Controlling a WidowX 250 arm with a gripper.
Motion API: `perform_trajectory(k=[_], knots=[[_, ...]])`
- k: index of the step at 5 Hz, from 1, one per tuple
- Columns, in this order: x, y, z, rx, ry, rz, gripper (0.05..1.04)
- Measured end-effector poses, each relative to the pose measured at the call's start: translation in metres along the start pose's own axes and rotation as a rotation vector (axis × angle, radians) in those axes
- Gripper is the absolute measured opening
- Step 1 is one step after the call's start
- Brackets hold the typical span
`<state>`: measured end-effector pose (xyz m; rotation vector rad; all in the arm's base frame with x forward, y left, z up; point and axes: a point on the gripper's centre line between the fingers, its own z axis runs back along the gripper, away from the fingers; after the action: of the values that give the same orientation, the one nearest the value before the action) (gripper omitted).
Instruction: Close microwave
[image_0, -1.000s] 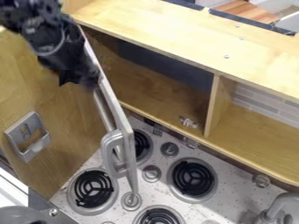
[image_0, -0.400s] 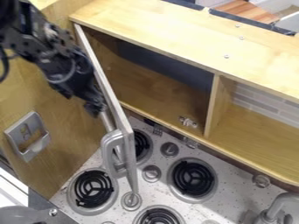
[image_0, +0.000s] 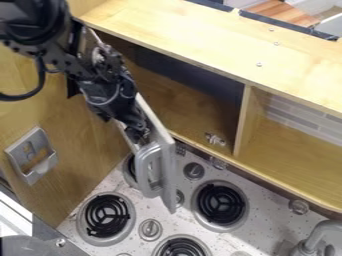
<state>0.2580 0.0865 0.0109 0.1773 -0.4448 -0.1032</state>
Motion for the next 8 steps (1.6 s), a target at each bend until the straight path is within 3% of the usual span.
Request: perform_trajectory(k=[3,5,6,8], knots=[[0.061,-0.017,-0.024,-0.033,-0.032,0.104,0.999],[0.093,-0.008,-0.049,-0.029,0.000,0.197,0.999],[0.100,-0.007,-0.059,-0.033,0.026,0.220,0.999],[0.103,-0.006,-0.057,-0.042,0.058,0.251,0.999]])
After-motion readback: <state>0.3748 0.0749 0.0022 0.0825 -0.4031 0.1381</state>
